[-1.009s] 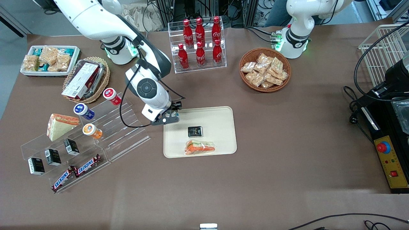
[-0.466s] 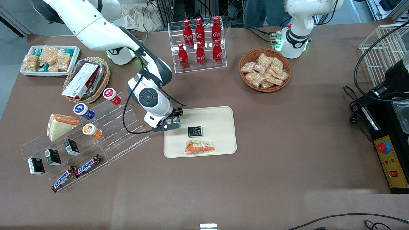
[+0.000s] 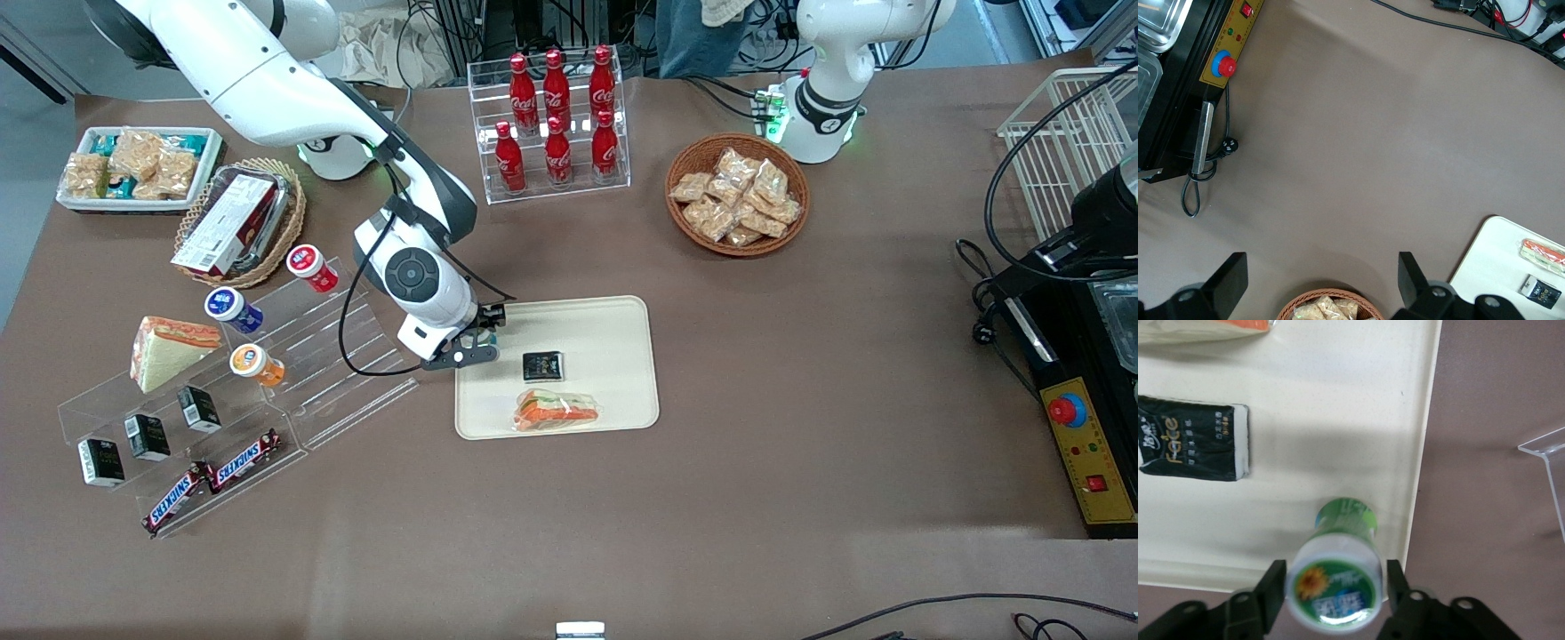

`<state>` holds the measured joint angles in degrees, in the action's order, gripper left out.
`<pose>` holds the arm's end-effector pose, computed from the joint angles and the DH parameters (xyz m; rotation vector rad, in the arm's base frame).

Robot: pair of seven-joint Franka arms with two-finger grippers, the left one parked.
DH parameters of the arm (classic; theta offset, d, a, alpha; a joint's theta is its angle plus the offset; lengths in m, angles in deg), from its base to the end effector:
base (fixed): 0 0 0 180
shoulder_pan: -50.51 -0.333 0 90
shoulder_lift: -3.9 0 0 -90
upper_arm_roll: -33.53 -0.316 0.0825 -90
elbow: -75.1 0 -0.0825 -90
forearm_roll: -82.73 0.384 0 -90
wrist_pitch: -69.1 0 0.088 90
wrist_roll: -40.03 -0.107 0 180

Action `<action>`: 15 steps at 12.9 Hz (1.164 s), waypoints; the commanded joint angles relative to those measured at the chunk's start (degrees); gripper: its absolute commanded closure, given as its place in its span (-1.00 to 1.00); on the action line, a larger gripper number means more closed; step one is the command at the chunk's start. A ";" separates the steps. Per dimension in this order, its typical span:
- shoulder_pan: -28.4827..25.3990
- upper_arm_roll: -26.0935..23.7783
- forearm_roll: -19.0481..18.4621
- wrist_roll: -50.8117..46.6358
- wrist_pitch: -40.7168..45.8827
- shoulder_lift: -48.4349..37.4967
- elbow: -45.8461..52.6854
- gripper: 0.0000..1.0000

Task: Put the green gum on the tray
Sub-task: 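Lower the green gum bottle onto the tray beside the black pack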

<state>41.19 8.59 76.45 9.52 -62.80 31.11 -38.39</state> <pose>0.5011 0.3301 0.2368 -3.0836 -0.1715 0.2345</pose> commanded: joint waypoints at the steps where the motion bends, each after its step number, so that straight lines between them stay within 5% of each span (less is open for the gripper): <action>1: -0.43 0.15 -3.04 -1.40 -0.29 1.26 1.43 -1.00; 6: 0.18 0.33 -3.13 0.79 1.11 -3.02 3.36 -1.00; 9: 0.27 0.33 -2.52 1.15 9.26 -6.99 7.47 -1.00; 13: 3.77 0.33 5.64 1.41 20.17 -11.91 13.55 -1.00; 15: 6.41 0.76 5.75 5.25 23.34 -14.37 14.17 -1.00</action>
<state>45.07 9.22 80.45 11.27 -42.78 18.60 -25.20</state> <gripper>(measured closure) 0.000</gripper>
